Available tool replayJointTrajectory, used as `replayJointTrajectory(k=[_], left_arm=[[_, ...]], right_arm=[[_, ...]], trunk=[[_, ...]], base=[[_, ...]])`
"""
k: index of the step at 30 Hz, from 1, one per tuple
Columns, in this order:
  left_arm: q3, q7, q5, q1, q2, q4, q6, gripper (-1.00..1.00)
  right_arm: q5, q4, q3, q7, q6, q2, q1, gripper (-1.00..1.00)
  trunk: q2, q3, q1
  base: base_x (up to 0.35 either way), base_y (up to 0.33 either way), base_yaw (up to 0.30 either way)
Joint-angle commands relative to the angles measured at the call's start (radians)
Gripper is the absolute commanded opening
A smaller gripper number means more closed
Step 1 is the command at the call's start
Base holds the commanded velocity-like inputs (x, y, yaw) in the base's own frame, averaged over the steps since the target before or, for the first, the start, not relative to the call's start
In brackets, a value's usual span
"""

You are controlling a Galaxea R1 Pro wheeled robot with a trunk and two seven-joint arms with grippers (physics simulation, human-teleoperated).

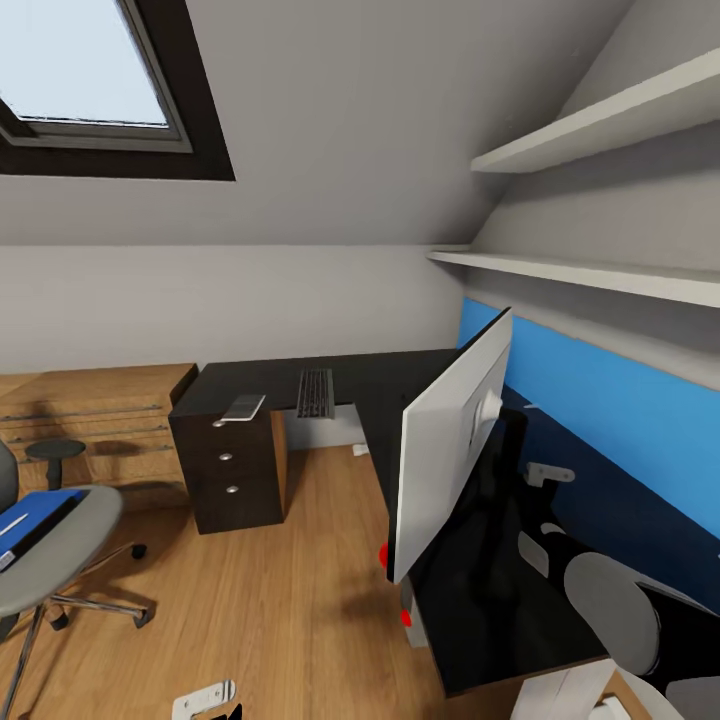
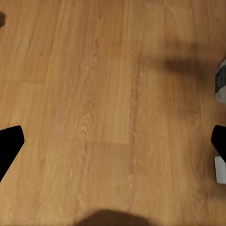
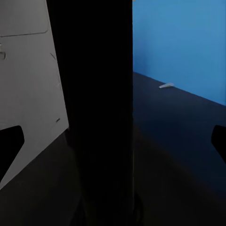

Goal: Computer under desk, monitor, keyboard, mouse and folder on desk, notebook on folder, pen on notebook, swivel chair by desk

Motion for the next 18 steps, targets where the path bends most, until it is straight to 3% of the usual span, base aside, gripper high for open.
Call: replayJointTrajectory(k=[1, 10, 18], left_arm=[[0.000, 0.004, 0.011, 0.000, -0.001, -0.002, 0.006, 1.00], [0.003, 0.003, 0.011, 0.000, -0.001, -0.001, 0.005, 1.00], [0.017, 0.002, 0.011, 0.000, -0.001, 0.000, 0.003, 1.00]], right_arm=[[0.010, 0.001, -0.004, -0.006, -0.003, 0.000, -0.001, 1.00], [0.010, 0.001, -0.004, -0.006, -0.003, 0.000, -0.001, 1.00], [0.010, 0.001, -0.003, -0.006, -0.003, 0.000, -0.001, 1.00]], trunk=[[-0.001, -0.001, 0.000], [-0.001, -0.001, 0.000], [-0.001, -0.001, 0.000]], base=[[0.000, 0.000, 0.000], [0.015, 0.000, 0.000], [0.153, 0.000, 0.000]])
